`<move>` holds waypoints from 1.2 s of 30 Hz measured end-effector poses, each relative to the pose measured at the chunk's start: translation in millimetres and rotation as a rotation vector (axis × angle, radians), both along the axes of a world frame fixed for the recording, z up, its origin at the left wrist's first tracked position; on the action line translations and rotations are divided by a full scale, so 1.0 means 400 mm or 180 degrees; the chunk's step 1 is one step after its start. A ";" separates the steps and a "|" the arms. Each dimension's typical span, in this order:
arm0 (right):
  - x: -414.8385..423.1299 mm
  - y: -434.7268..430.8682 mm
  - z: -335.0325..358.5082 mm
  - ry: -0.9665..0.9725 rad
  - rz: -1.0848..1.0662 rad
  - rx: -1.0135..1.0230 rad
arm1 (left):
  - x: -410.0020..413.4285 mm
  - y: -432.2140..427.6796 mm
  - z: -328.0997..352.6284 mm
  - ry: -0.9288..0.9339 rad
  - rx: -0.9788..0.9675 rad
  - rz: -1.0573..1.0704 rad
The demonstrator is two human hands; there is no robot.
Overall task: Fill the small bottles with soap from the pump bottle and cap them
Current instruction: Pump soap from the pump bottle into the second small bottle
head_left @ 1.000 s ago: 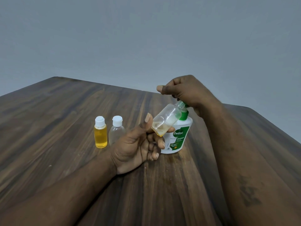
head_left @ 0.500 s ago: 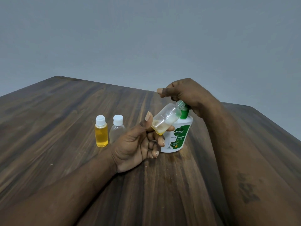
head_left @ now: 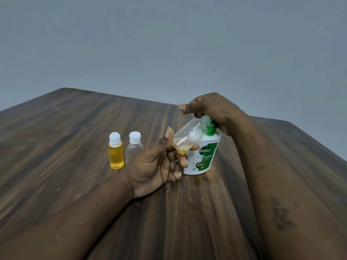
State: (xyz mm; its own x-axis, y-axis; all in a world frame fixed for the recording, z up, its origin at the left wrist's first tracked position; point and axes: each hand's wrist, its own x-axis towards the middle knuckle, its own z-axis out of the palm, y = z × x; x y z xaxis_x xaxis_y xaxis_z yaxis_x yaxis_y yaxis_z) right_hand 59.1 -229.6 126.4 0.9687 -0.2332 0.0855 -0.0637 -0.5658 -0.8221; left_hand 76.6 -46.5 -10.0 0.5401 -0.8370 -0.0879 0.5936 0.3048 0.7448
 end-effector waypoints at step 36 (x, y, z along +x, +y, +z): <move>-0.005 -0.007 0.013 -0.0239 -0.0058 0.0029 | -0.004 -0.003 -0.001 -0.0387 -0.0096 -0.0139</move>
